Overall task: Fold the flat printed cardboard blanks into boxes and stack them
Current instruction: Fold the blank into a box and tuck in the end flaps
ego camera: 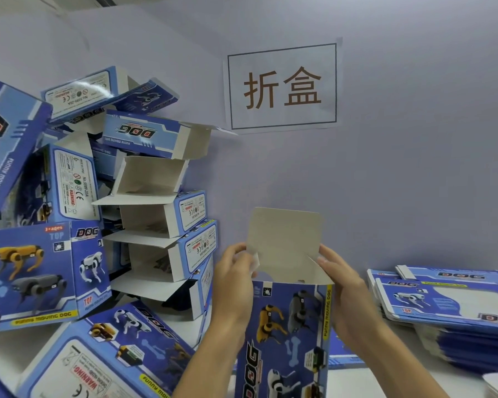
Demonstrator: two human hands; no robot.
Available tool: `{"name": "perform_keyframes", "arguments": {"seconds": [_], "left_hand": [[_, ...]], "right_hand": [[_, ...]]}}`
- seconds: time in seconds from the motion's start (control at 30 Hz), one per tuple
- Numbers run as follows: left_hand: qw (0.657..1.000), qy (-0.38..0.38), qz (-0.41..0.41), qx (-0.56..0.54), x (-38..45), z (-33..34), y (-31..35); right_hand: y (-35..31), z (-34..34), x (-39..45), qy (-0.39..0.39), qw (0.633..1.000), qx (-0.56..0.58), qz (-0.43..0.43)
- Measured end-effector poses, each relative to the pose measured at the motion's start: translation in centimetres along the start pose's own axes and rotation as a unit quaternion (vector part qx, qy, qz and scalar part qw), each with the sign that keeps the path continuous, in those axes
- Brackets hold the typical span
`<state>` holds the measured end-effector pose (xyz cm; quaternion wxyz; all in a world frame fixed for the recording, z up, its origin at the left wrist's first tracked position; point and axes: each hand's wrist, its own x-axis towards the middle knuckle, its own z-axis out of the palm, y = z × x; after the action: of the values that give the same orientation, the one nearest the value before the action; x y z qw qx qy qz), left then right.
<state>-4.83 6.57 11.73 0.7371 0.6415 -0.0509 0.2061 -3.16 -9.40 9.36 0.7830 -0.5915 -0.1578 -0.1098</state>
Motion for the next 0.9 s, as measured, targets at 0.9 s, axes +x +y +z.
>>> {"name": "perform_keyframes", "arguments": {"seconds": [0.9], "left_hand": [[0.987,0.046,0.144,0.061,-0.2,0.0,-0.1]], "right_hand": [[-3.0,-1.3,-0.1,0.030,0.950,-0.306,0.059]]}}
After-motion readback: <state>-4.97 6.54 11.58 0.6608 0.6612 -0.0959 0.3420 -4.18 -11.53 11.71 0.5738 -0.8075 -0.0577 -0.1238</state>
